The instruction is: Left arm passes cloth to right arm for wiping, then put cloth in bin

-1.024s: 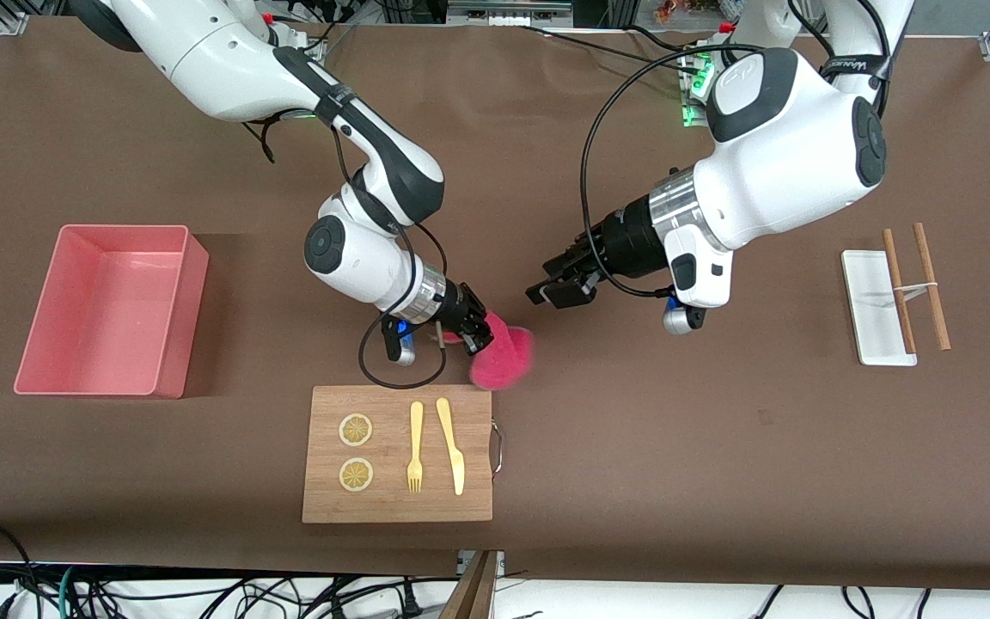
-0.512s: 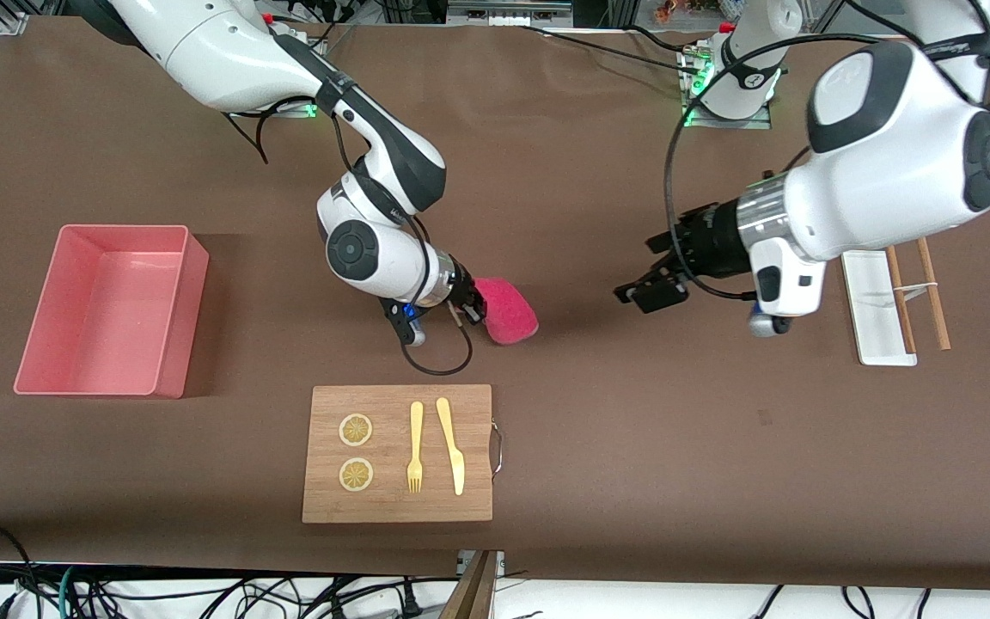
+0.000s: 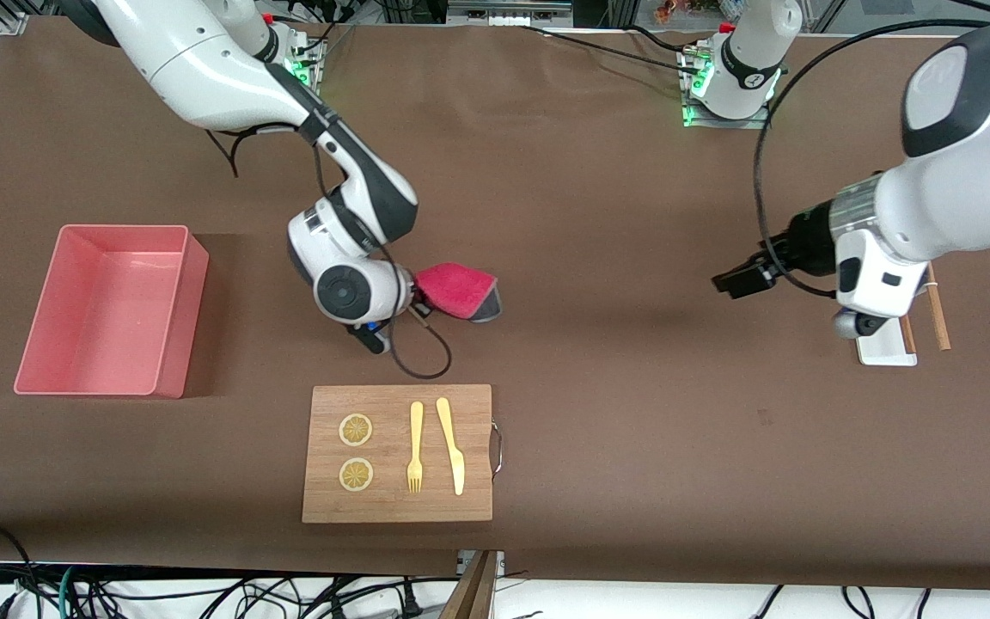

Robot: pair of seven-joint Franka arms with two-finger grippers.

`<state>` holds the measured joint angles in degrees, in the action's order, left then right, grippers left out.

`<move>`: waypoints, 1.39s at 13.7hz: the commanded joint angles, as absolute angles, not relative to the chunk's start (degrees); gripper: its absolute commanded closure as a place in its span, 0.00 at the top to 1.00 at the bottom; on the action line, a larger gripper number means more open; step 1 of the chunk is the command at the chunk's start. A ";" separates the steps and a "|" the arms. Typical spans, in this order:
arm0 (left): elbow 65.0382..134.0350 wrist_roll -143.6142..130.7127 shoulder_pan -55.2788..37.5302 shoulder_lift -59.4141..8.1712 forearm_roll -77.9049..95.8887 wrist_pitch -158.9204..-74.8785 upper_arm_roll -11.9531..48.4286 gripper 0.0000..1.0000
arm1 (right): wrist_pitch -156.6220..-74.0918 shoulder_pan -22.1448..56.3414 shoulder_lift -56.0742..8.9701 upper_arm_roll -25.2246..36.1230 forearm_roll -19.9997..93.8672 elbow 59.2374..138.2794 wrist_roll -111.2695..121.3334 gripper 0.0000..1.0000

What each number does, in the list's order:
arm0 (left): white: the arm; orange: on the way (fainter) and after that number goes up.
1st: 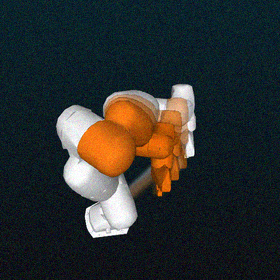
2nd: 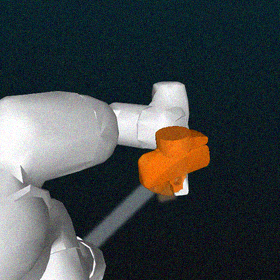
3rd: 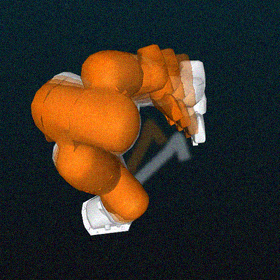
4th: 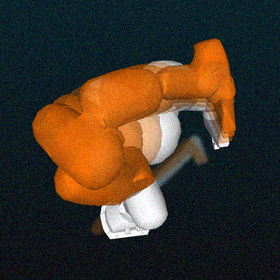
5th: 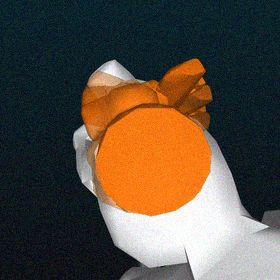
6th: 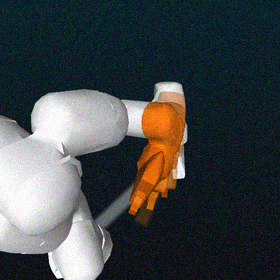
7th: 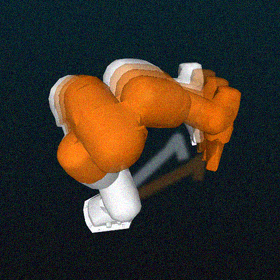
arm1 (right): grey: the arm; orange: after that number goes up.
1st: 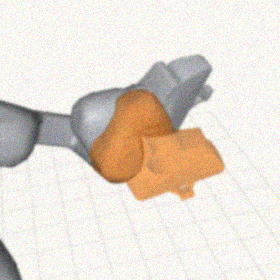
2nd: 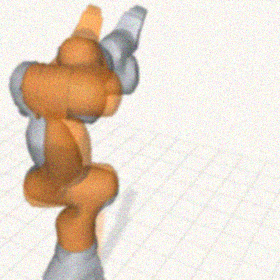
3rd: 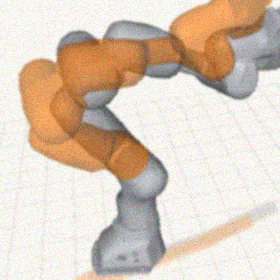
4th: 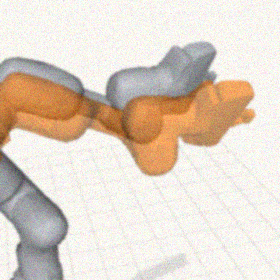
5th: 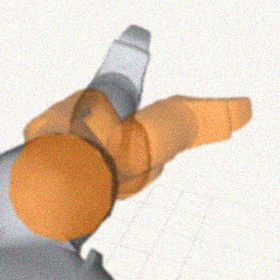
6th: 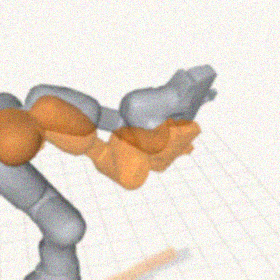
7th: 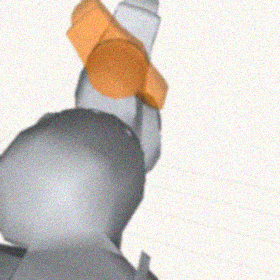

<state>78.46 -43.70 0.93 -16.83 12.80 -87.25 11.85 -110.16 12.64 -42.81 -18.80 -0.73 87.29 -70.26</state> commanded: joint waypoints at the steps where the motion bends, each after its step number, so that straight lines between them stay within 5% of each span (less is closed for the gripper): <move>1: 78.40 -31.78 3.86 -14.77 8.27 -83.86 12.04 1.00 | -106.45 11.52 -40.44 -13.12 -1.41 88.33 -58.50 0.00; 5: 82.69 -15.25 4.92 -10.56 2.04 -83.85 9.67 1.00 | -103.19 10.02 -38.32 -5.91 -1.41 87.89 -41.97 0.00; 9: 94.27 -0.82 5.36 -1.44 -4.65 -89.97 8.01 1.00 | -102.74 9.76 -37.36 0.87 -1.49 87.54 -26.92 0.00; 16: 104.31 5.45 0.71 4.66 -0.73 -95.45 0.72 1.00 | -99.93 9.76 -37.44 -3.68 -3.78 86.48 -27.75 0.00; 19: 102.49 4.57 -1.76 3.09 0.18 -95.54 -1.58 1.00 | -102.03 9.84 -39.46 -9.47 -3.78 87.10 -38.73 0.00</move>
